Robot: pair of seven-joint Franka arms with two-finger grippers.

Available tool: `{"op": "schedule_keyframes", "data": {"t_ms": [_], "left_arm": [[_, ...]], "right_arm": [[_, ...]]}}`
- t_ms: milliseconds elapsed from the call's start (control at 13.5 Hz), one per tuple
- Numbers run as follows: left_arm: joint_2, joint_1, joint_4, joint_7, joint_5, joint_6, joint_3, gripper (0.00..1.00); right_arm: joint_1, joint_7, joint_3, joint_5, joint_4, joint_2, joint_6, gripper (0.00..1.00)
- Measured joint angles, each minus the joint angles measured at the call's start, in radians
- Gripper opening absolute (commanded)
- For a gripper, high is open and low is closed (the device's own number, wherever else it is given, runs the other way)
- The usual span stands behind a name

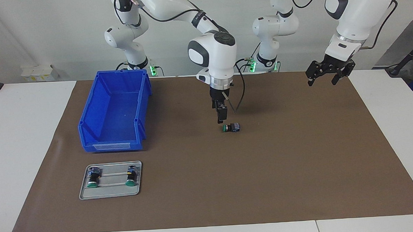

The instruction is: Place and press button with both arms

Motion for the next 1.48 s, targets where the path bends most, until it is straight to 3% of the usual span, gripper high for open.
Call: {"op": "schedule_keyframes", "data": {"t_ms": [296,814,1036,1257,1479], "left_arm": [[0.000,0.000,0.000,0.000,0.000,0.000,0.000,1.00],[0.000,0.000,0.000,0.000,0.000,0.000,0.000,1.00],[0.000,0.000,0.000,0.000,0.000,0.000,0.000,1.00],[0.000,0.000,0.000,0.000,0.000,0.000,0.000,1.00],[0.000,0.000,0.000,0.000,0.000,0.000,0.000,1.00]], "right_arm": [[-0.183,-0.443,-0.002,0.001,-0.065,-0.128,-0.030,1.00],[-0.503,-1.359,-0.005,0.026,-0.068,-0.252,-0.148,1.00],[-0.578,-1.549,-0.006,0.028,-0.055,-0.278,-0.224,1.00],[-0.604,-1.753,-0.006,0.028,0.035,-0.288,-0.402,1.00],[-0.625,-1.798,-0.006,0.030,0.052,-0.295,-0.444,1.00]]}}
